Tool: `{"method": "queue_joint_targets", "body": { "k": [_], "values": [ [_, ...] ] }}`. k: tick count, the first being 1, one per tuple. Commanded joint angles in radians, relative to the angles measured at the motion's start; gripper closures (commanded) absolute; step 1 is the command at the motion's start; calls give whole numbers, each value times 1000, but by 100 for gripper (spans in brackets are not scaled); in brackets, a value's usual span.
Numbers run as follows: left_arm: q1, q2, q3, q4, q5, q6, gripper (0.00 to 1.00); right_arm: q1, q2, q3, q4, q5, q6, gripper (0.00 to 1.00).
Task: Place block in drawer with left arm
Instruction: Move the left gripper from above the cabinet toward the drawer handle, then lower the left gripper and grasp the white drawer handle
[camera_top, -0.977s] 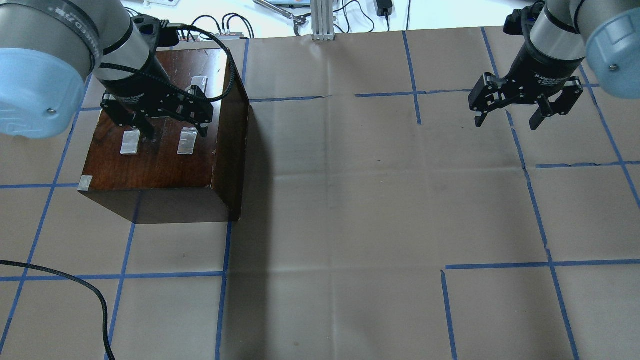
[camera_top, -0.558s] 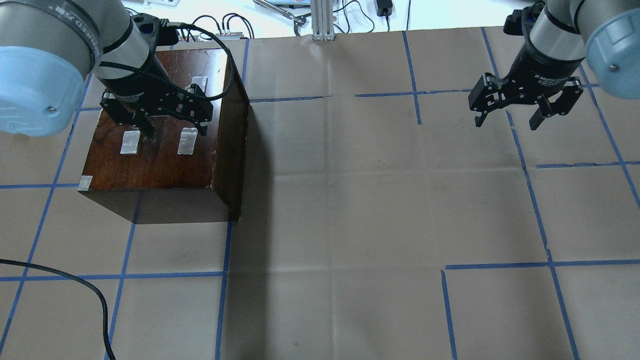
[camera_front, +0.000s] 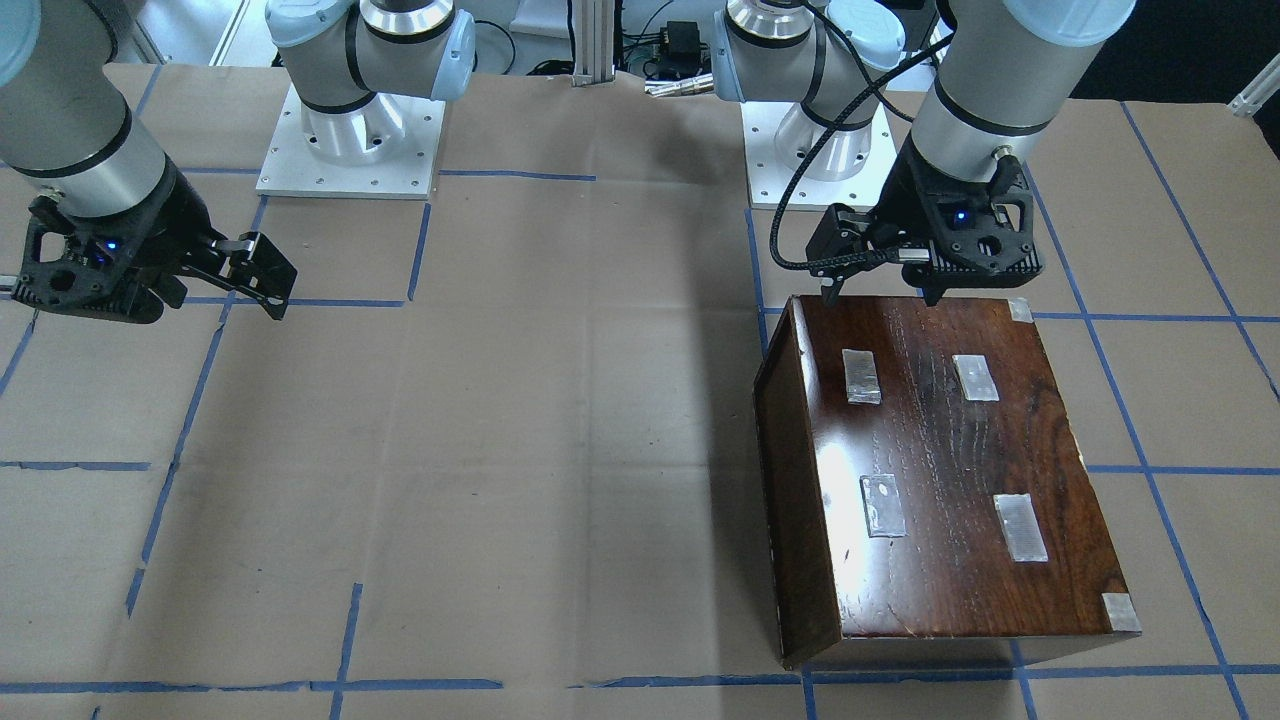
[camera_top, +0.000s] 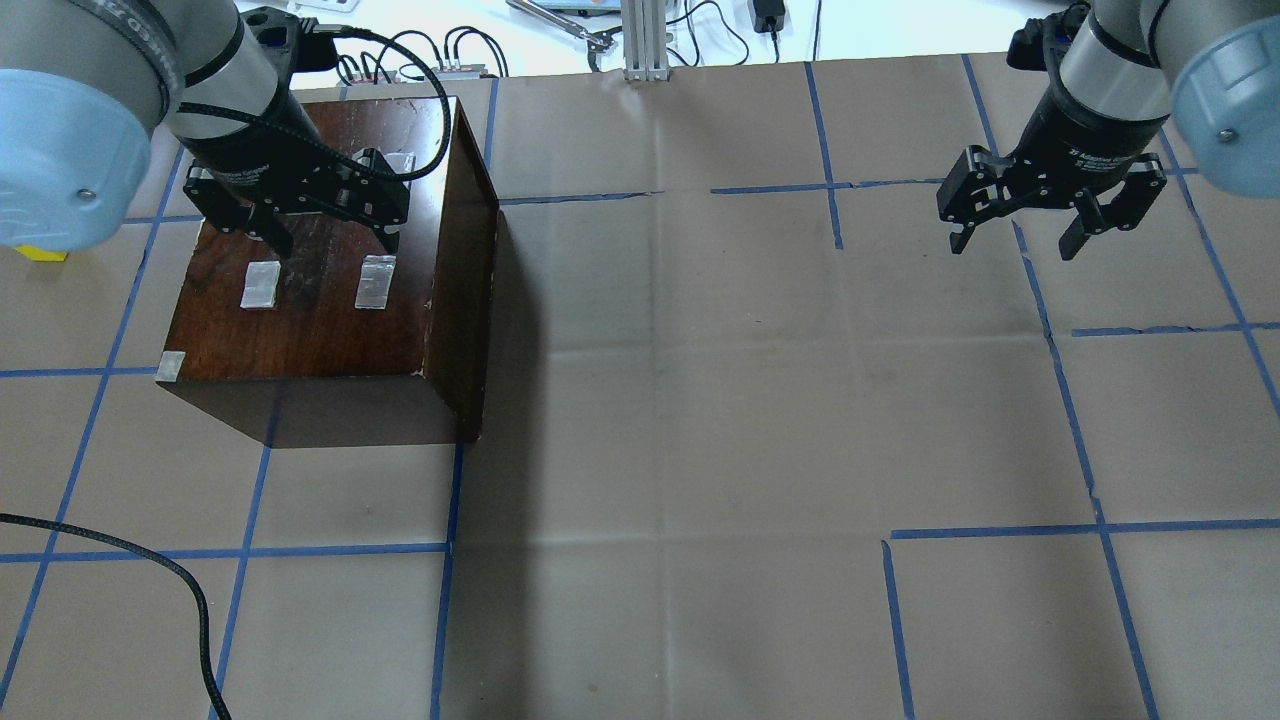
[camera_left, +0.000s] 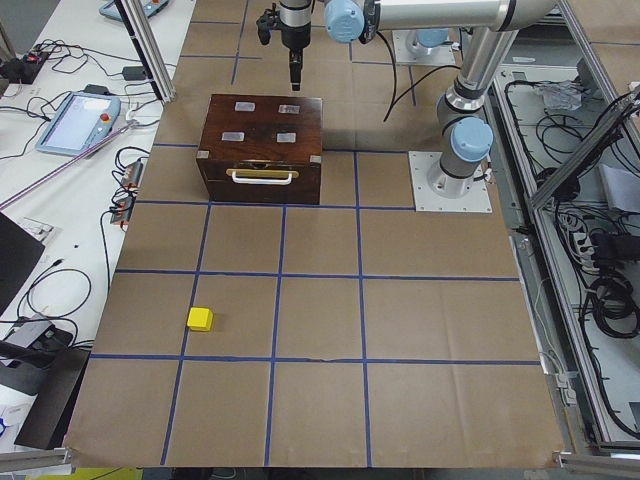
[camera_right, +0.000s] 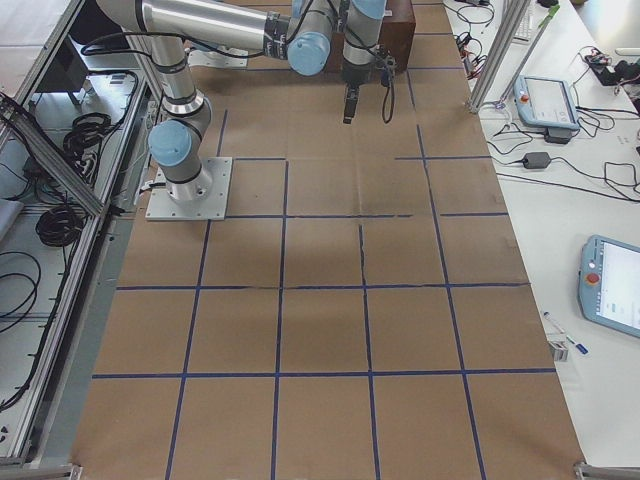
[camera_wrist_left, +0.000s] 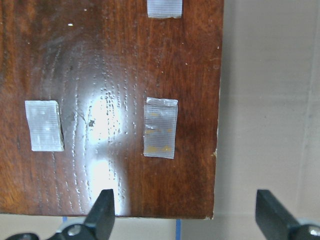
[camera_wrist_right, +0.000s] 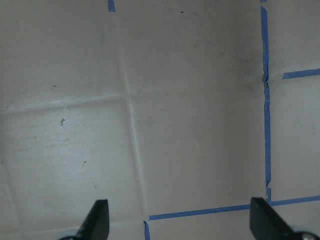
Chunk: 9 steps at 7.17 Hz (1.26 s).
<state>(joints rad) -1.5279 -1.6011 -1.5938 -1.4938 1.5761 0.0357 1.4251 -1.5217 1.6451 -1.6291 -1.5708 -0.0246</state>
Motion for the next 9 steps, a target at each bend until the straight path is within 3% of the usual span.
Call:
{"method": "queue_joint_targets", "body": {
  "k": [1,4,6,8,9],
  "values": [
    [87,0,27,0,-14,61,1,0,0,-1,0,0,0,0],
    [237,-16,52,1,-22,223,1,0,0,-1,0,0,0,0],
    [368,-34,52,1,-77,353,1,0,0,1,0,0,0,0],
    [440,-77,72,3,-90,458,1,0,0,-1,0,0,0,0],
    [474,-115,106,0,-140,473,1,0,0,1,0,0,0,0]
  ]
}}
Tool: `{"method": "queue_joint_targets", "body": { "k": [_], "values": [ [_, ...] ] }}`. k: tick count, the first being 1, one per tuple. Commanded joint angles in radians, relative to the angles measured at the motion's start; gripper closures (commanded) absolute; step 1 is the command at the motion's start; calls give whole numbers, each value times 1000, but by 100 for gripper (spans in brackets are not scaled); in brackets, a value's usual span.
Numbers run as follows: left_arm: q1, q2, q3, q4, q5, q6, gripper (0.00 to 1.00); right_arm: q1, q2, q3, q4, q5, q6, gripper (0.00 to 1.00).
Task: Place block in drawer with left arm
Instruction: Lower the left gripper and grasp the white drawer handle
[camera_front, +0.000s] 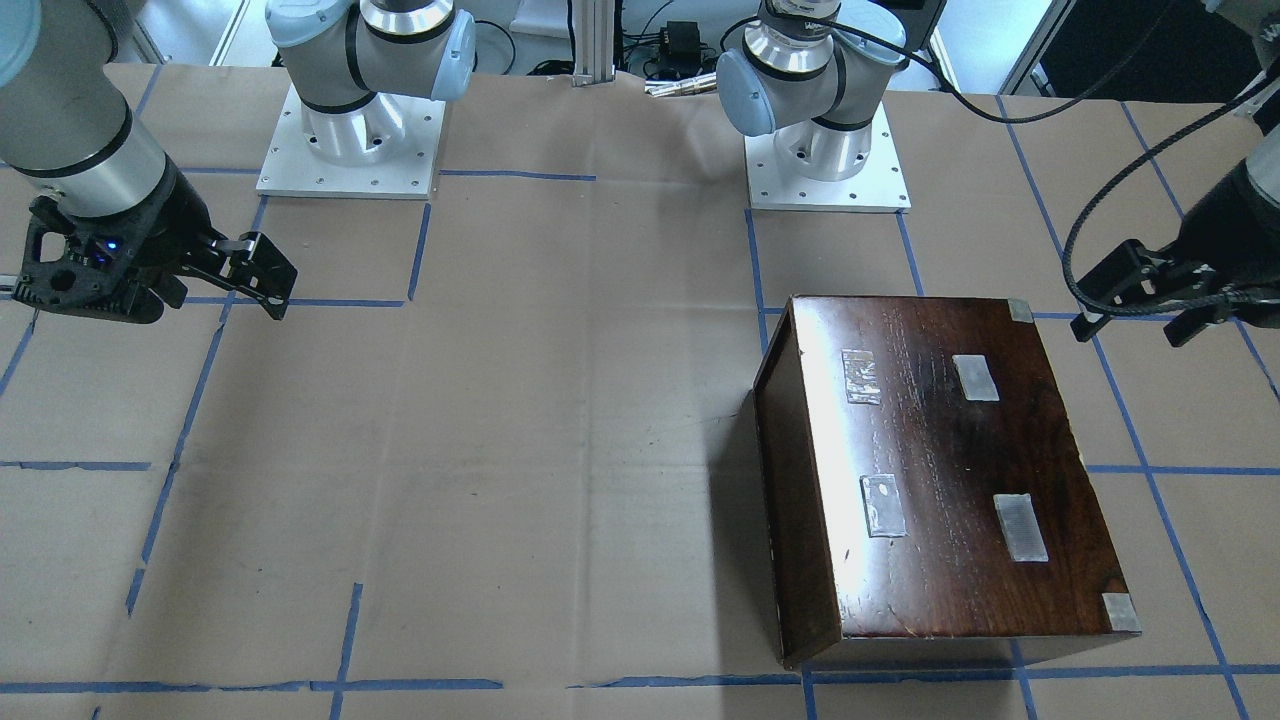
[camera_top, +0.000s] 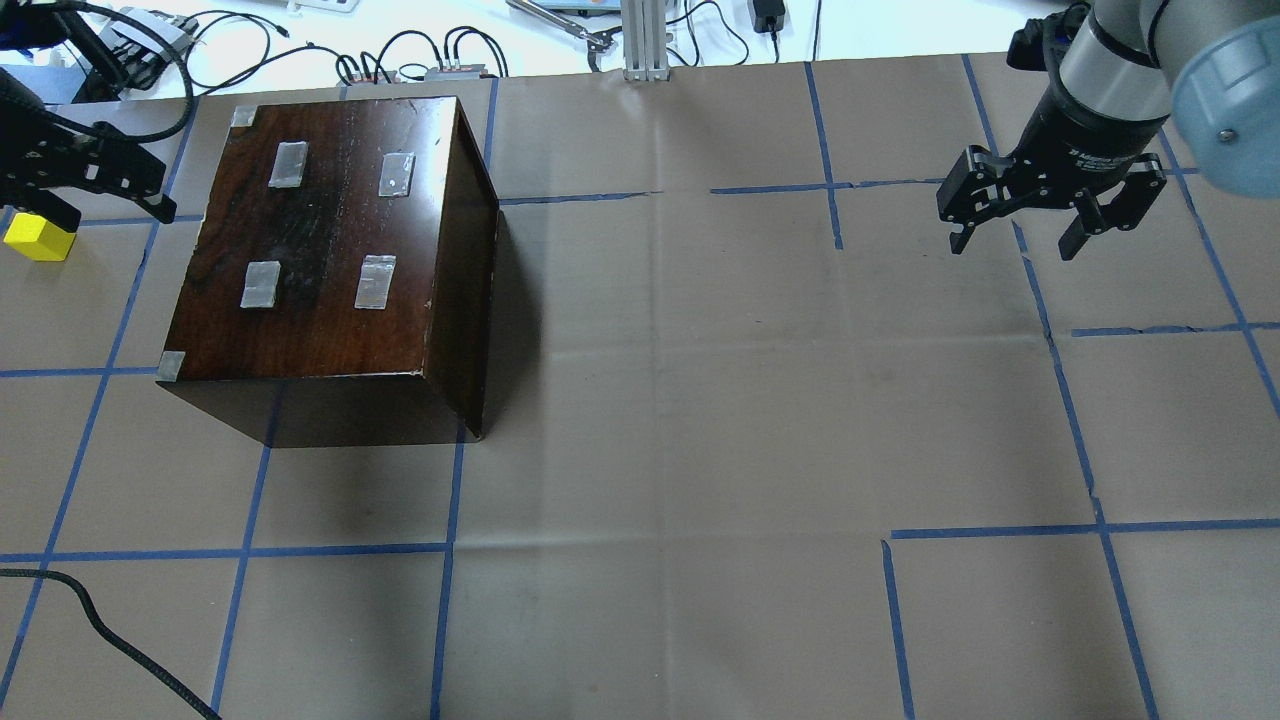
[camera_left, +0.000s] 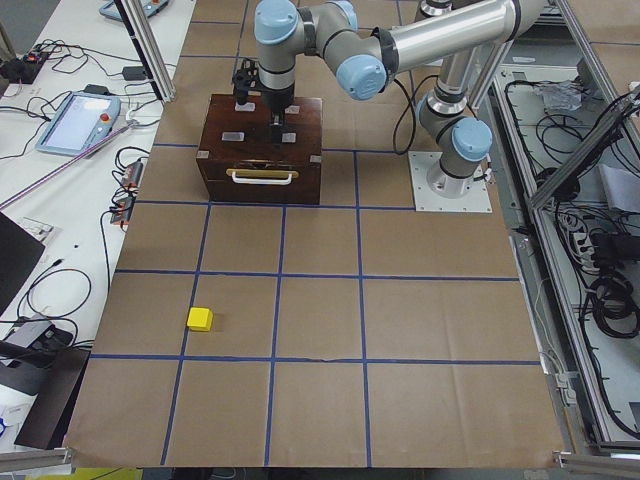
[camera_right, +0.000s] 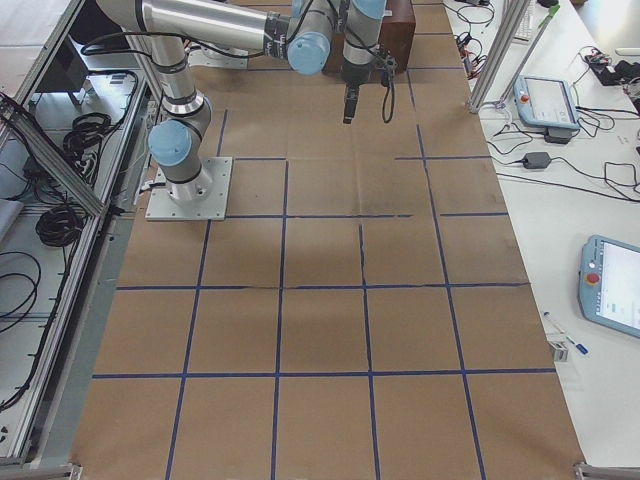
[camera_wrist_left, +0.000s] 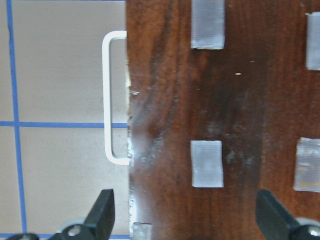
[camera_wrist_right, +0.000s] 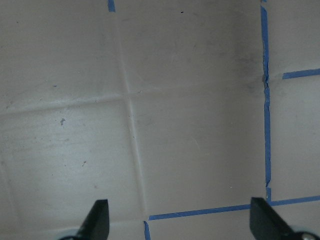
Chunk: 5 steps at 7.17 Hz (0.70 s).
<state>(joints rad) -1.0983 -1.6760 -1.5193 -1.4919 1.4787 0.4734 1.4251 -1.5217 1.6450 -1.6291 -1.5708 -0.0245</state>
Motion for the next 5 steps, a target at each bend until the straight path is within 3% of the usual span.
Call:
{"method": "queue_joint_targets", "body": {
  "k": [1,5],
  "values": [
    [75,-82,65,-13,-70,59,1,0,0,1,0,0,0,0],
    [120,-181,99,-37,-178,123,1,0,0,-1,0,0,0,0]
  ]
}}
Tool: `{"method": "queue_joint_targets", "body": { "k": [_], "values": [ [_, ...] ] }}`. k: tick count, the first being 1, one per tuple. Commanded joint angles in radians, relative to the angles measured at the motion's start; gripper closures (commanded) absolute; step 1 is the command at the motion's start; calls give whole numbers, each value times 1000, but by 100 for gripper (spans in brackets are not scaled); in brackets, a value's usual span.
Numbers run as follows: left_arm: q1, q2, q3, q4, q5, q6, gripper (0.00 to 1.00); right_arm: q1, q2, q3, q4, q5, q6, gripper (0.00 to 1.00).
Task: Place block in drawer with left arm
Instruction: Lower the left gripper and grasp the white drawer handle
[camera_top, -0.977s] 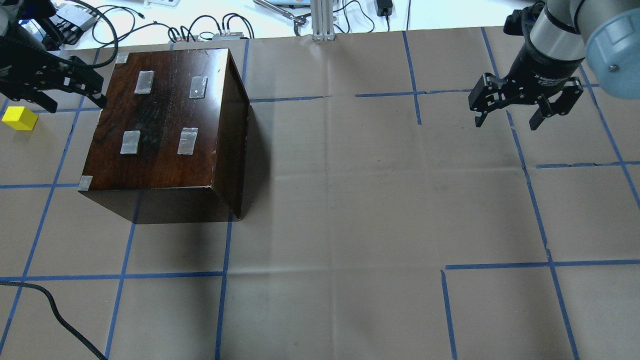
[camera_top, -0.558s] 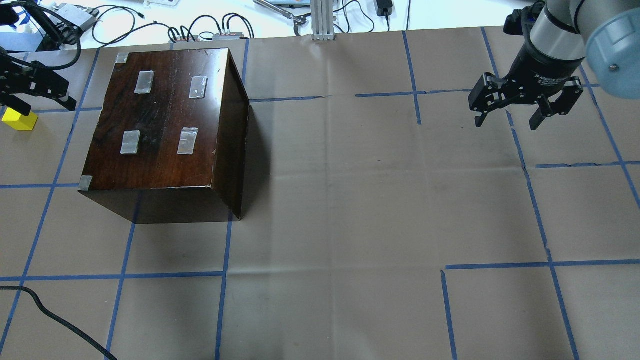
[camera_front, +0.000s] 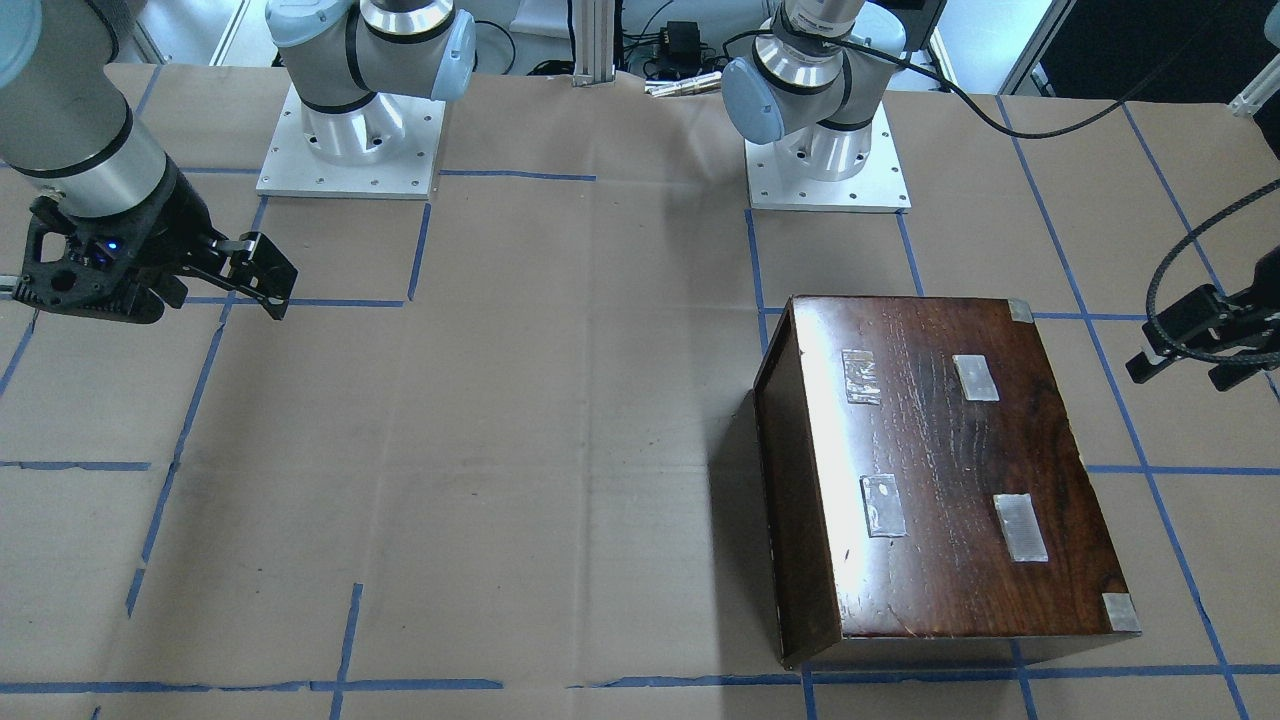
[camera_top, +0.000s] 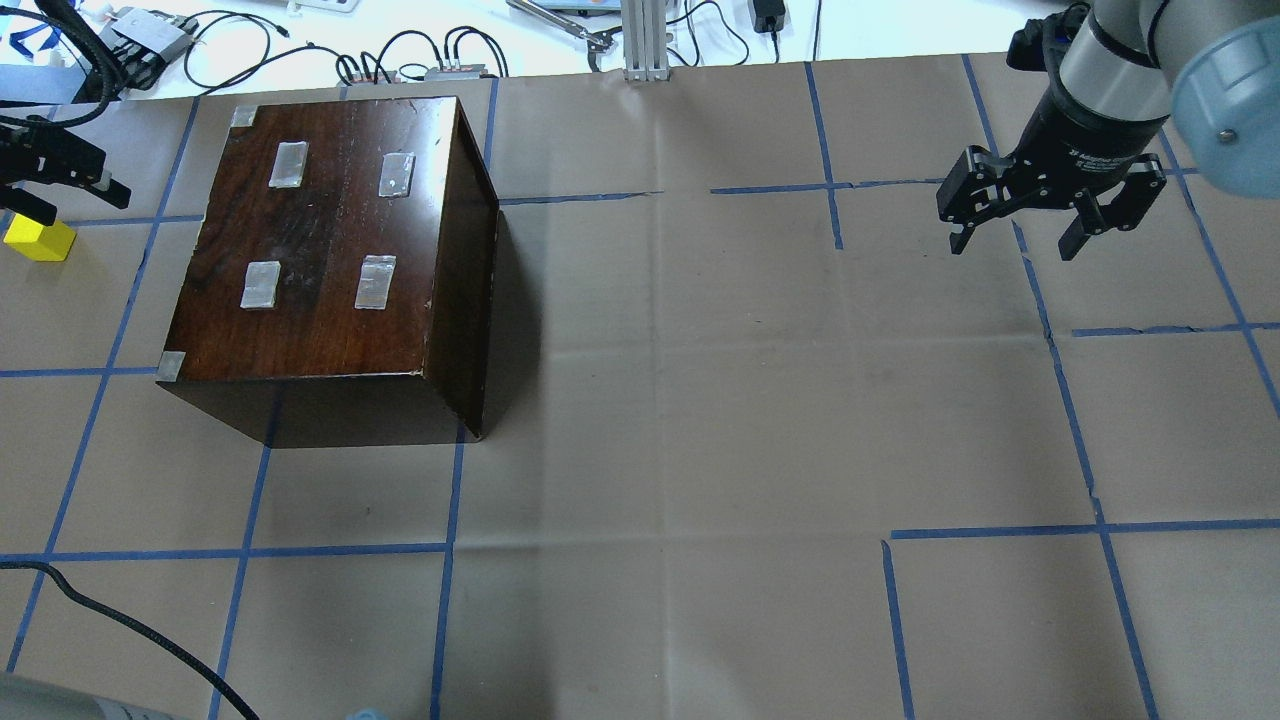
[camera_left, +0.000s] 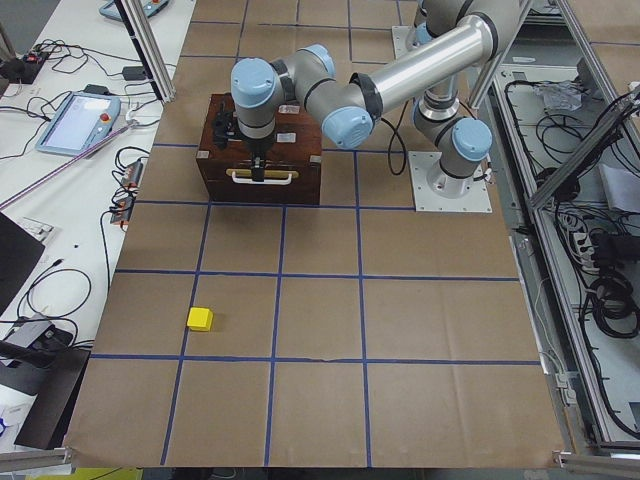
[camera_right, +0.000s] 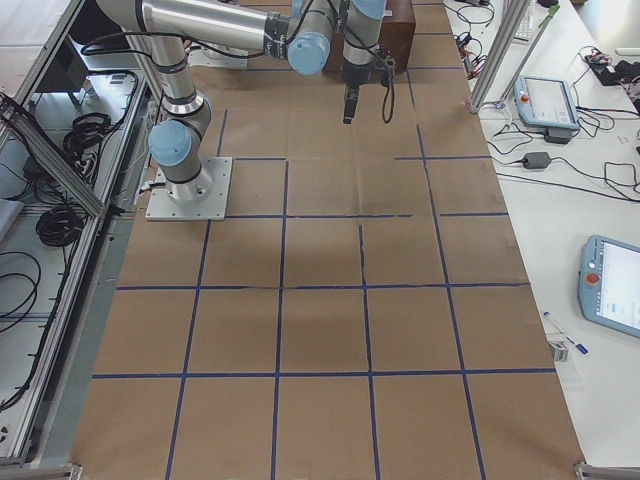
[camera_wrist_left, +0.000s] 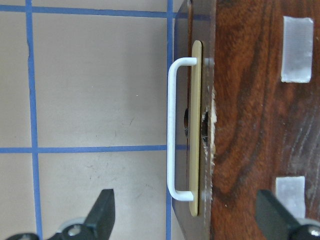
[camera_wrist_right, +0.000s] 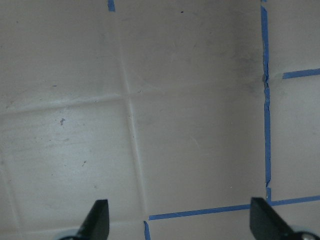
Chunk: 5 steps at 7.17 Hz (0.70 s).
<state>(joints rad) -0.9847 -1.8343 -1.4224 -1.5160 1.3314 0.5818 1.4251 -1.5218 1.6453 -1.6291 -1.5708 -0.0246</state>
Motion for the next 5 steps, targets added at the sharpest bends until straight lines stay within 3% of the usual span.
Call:
{"method": "queue_joint_targets", "body": {
  "k": [1,5],
  "values": [
    [4,-31,-16,-13,-34,18,1,0,0,-1,0,0,0,0],
    [6,-78,-27,-15,-63,72,1,0,0,-1,0,0,0,0]
  ]
}}
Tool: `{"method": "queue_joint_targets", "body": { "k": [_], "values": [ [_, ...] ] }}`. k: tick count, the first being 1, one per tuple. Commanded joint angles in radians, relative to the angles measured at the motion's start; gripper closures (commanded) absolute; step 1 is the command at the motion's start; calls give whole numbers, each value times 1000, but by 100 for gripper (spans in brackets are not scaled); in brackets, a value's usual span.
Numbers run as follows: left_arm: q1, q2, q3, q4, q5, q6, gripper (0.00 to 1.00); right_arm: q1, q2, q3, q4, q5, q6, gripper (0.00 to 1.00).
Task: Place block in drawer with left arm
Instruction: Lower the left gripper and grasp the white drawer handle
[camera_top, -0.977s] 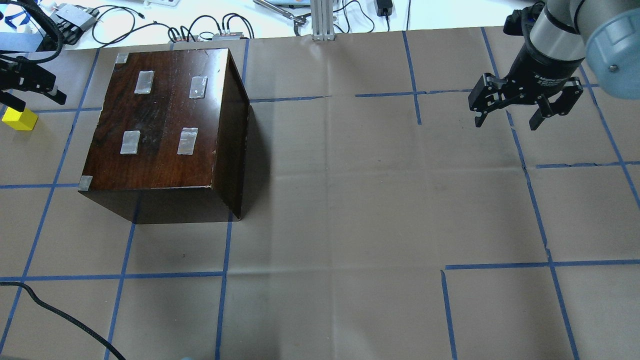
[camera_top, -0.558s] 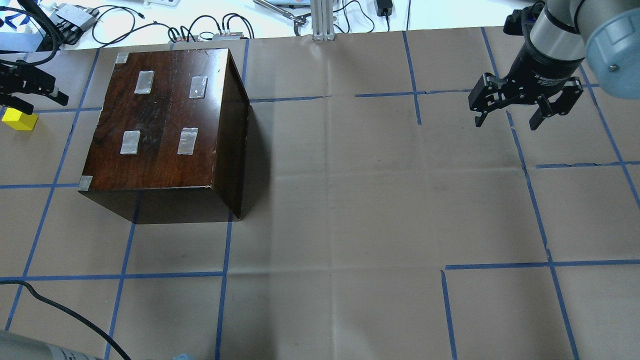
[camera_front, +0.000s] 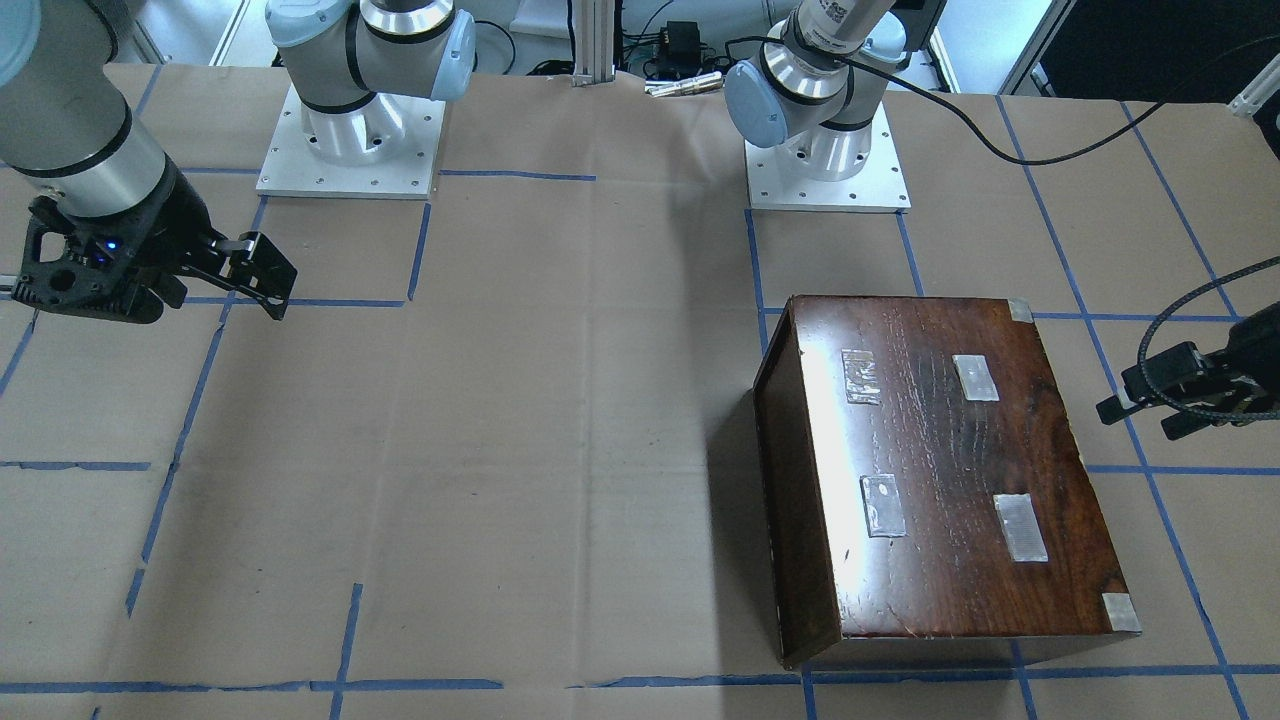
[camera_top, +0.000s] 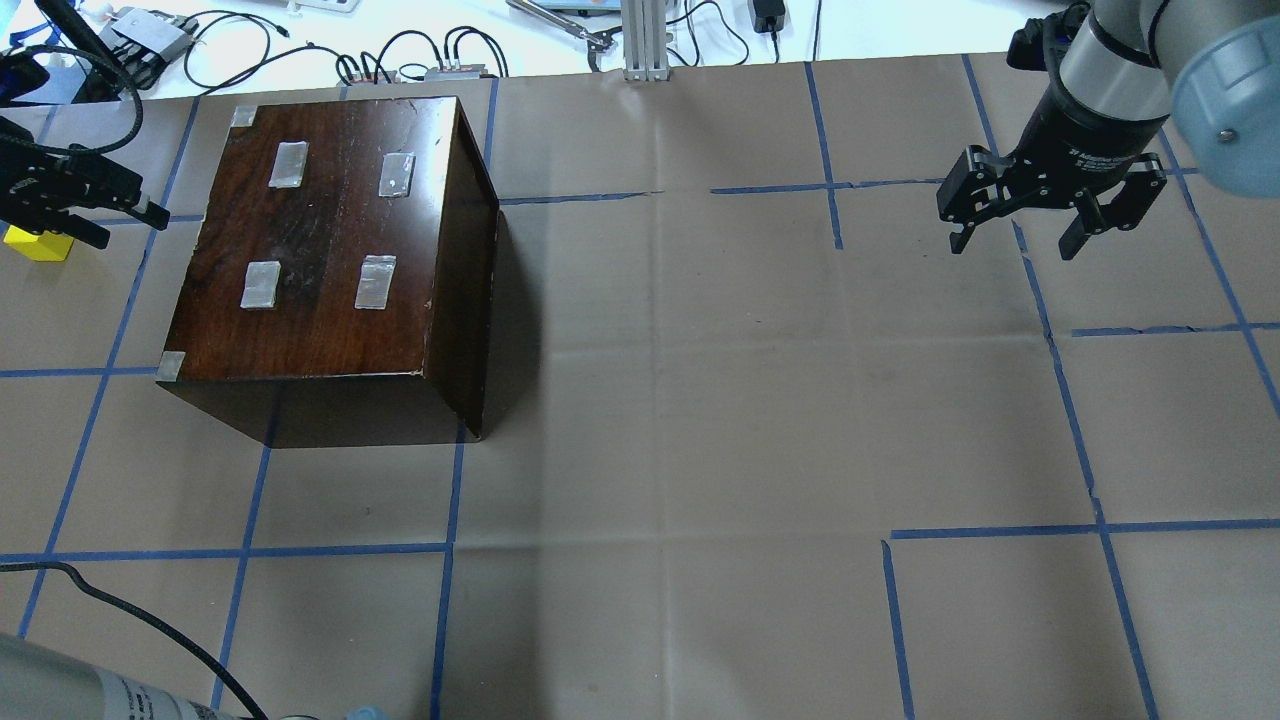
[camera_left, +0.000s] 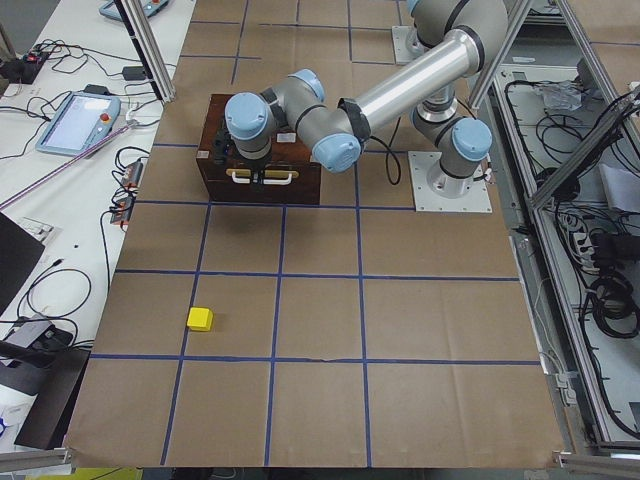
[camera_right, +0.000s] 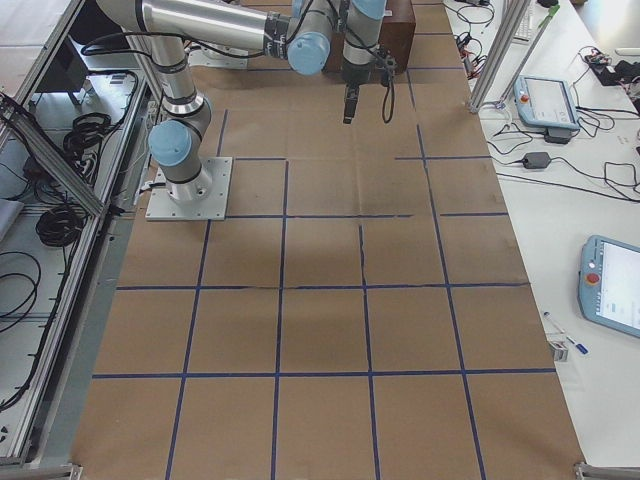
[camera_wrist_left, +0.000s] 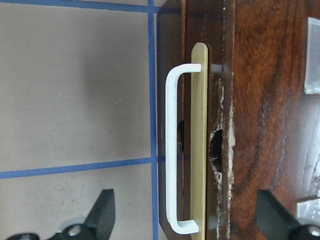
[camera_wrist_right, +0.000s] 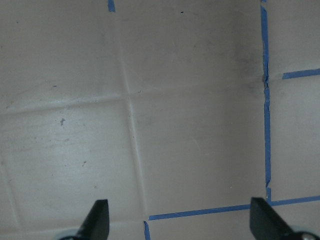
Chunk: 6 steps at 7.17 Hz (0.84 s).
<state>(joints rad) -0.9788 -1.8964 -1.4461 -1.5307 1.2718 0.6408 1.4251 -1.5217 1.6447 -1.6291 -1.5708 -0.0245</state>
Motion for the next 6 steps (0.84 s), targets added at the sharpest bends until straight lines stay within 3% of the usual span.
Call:
{"method": "queue_joint_targets", "body": {
  "k": [1,6],
  "values": [
    [0,-33,-2,0,-3,13,1,0,0,0,0,0,0,0],
    [0,-84,7,3,-3,26,2,0,0,1,0,0,0,0]
  ]
}}
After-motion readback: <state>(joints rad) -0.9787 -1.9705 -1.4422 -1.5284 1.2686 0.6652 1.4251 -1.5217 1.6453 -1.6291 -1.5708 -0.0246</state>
